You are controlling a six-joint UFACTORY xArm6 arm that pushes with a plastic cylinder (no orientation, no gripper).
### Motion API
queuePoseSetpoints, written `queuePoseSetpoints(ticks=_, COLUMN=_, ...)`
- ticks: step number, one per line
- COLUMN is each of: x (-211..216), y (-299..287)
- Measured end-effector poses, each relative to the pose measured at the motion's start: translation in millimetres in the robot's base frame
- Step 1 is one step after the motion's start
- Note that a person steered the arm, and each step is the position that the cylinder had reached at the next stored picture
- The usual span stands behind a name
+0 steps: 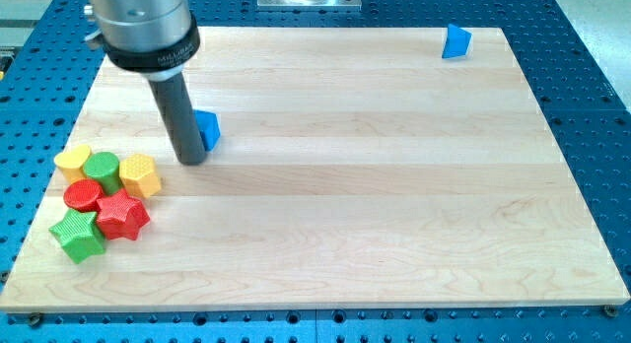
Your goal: Place the blue cube vertically below the blue triangle
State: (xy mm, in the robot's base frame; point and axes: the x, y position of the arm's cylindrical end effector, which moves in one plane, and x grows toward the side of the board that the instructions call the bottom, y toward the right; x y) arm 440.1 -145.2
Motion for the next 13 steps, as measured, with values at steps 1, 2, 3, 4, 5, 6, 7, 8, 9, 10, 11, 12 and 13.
queuePoseSetpoints(ticks=1, x=23.4, y=-3.8)
queuePoseSetpoints(ticks=2, x=19.4, y=-53.5)
queuePoseSetpoints(ticks=3, x=-20.7, y=-60.0)
queuePoseSetpoints(ticks=4, x=-32.2, y=21.3)
queuePoseSetpoints(ticks=5, x=-11.8, y=128.3)
queuePoseSetpoints(ticks=6, x=-46.9, y=191.0)
queuePoseSetpoints(ticks=7, x=-98.6, y=182.5)
queuePoseSetpoints(ticks=8, x=-26.7, y=154.4)
queuePoseSetpoints(ticks=9, x=8.7, y=110.7)
queuePoseSetpoints(ticks=10, x=15.2, y=64.3)
queuePoseSetpoints(ticks=11, x=-38.8, y=79.9)
queuePoseSetpoints(ticks=12, x=-61.6, y=180.2)
queuePoseSetpoints(ticks=13, x=-58.3, y=141.2)
